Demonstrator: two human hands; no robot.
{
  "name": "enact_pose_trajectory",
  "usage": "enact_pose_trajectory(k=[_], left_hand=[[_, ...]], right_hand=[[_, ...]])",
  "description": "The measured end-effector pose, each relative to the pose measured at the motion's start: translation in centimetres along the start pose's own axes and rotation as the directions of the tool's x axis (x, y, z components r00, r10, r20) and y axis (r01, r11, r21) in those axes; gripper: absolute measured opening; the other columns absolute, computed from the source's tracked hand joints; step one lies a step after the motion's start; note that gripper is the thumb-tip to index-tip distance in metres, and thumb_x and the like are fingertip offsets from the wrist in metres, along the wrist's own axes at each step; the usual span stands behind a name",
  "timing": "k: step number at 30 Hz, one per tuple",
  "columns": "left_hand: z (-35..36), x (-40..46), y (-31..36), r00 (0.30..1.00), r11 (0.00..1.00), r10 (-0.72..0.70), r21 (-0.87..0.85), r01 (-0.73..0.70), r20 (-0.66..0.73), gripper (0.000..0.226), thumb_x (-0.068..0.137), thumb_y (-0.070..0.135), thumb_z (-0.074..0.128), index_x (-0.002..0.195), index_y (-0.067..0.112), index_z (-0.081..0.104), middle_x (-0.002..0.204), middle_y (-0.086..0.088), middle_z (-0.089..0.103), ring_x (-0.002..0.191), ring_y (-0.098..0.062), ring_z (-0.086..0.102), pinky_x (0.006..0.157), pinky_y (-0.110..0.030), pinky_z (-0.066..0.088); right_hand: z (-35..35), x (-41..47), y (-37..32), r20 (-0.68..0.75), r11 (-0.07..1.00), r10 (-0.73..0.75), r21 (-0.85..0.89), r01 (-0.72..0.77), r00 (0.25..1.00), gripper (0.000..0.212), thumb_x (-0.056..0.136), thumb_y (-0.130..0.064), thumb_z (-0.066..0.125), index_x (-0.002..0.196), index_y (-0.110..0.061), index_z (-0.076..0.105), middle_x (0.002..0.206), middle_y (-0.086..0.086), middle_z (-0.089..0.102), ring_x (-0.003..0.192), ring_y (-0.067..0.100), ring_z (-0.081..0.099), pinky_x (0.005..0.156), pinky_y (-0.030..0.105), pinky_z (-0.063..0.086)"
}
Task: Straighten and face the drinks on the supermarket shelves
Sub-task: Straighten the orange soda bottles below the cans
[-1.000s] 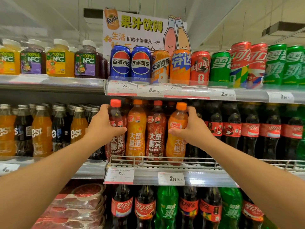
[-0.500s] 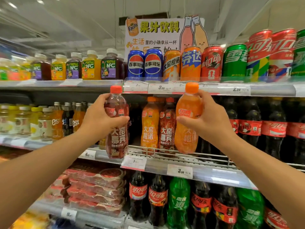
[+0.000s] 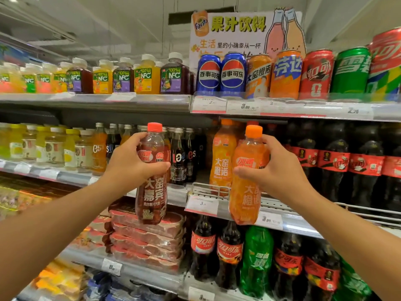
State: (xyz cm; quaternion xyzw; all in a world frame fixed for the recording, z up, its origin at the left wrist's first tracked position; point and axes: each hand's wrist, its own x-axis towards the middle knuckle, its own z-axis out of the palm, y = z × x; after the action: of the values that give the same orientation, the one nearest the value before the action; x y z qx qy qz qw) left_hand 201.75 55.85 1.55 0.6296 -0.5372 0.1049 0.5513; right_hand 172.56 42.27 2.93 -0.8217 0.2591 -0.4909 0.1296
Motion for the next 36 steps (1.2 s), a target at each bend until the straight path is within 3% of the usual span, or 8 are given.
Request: enact_pose_trajectory(k=[7, 12, 16, 20, 24, 30, 36], left_hand=[[-2.5, 3.2, -6.9, 0.993, 0.978, 0.05, -0.205, -0.026, 0.11, 0.085, 0.057, 0.044, 0.087, 0.13, 0.032, 0.045, 0.104, 0.015, 0.063, 0.088, -0.003, 0.065, 0.069, -0.022, 0.053], [-4.1, 4.6, -10.0, 0.976, 0.957, 0.119, -0.282, -0.065, 0.181, 0.086, 0.056, 0.046, 0.086, 0.13, 0.034, 0.044, 0.103, 0.018, 0.063, 0.084, 0.005, 0.064, 0.066, -0.014, 0.049], [-4.4, 5.1, -11.0, 0.957, 0.939, 0.158, -0.338, -0.069, 0.243, 0.085, 0.056, 0.047, 0.086, 0.129, 0.033, 0.045, 0.1, 0.019, 0.064, 0.085, 0.009, 0.063, 0.058, -0.009, 0.048], [-3.8, 5.3, -11.4, 0.946, 0.922, 0.161, -0.384, -0.042, 0.282, 0.086, 0.057, 0.045, 0.087, 0.131, 0.032, 0.045, 0.104, 0.016, 0.064, 0.086, 0.001, 0.066, 0.063, -0.014, 0.052], [-3.3, 4.8, -11.5, 0.956, 0.922, 0.144, -0.387, -0.034, 0.257, 0.083, 0.056, 0.046, 0.087, 0.128, 0.036, 0.045, 0.102, 0.018, 0.062, 0.085, 0.001, 0.065, 0.059, -0.012, 0.051], [-3.3, 4.5, -11.7, 0.957, 0.923, 0.143, -0.384, -0.037, 0.253, 0.084, 0.058, 0.043, 0.088, 0.13, 0.033, 0.046, 0.105, 0.017, 0.063, 0.087, -0.001, 0.066, 0.062, -0.014, 0.053], [-3.4, 3.7, -11.9, 0.97, 0.925, 0.125, -0.378, -0.038, 0.208, 0.077, 0.054, 0.049, 0.085, 0.12, 0.043, 0.045, 0.099, 0.021, 0.063, 0.087, 0.012, 0.061, 0.055, -0.006, 0.048]], right_hand=[[5.1, 1.8, -4.3, -0.118, 0.992, 0.062, -0.107, -0.074, 0.991, 0.059, 0.063, -0.05, 0.082, 0.113, -0.043, 0.05, 0.094, -0.022, 0.062, 0.079, -0.002, 0.063, 0.059, 0.025, 0.055], [8.3, 4.6, -8.1, -0.199, 0.979, 0.038, -0.187, -0.076, 0.979, 0.045, 0.066, -0.044, 0.083, 0.097, -0.048, 0.05, 0.092, -0.025, 0.06, 0.08, -0.011, 0.058, 0.064, 0.014, 0.044], [10.5, 5.9, -9.2, -0.243, 0.953, 0.002, -0.293, -0.075, 0.97, 0.056, 0.068, -0.051, 0.08, 0.11, -0.043, 0.043, 0.093, -0.028, 0.053, 0.081, -0.007, 0.055, 0.064, 0.013, 0.041], [11.8, 7.0, -8.6, -0.279, 0.941, 0.004, -0.324, -0.098, 0.96, 0.063, 0.07, -0.053, 0.078, 0.118, -0.043, 0.04, 0.095, -0.031, 0.049, 0.083, -0.002, 0.053, 0.071, 0.021, 0.044], [13.1, 7.6, -7.5, -0.318, 0.943, 0.018, -0.308, -0.122, 0.948, 0.078, 0.072, -0.053, 0.077, 0.137, -0.034, 0.039, 0.115, -0.02, 0.052, 0.101, 0.005, 0.052, 0.081, 0.026, 0.048], [14.1, 8.6, -6.5, -0.287, 0.95, 0.01, -0.297, -0.099, 0.958, 0.081, 0.073, -0.051, 0.078, 0.14, -0.033, 0.038, 0.126, -0.012, 0.055, 0.107, 0.006, 0.052, 0.082, 0.023, 0.047], [15.1, 9.5, -5.8, -0.28, 0.951, 0.024, -0.288, -0.108, 0.96, 0.074, 0.072, -0.051, 0.079, 0.134, -0.035, 0.041, 0.115, -0.02, 0.05, 0.103, 0.004, 0.05, 0.082, 0.025, 0.048]])
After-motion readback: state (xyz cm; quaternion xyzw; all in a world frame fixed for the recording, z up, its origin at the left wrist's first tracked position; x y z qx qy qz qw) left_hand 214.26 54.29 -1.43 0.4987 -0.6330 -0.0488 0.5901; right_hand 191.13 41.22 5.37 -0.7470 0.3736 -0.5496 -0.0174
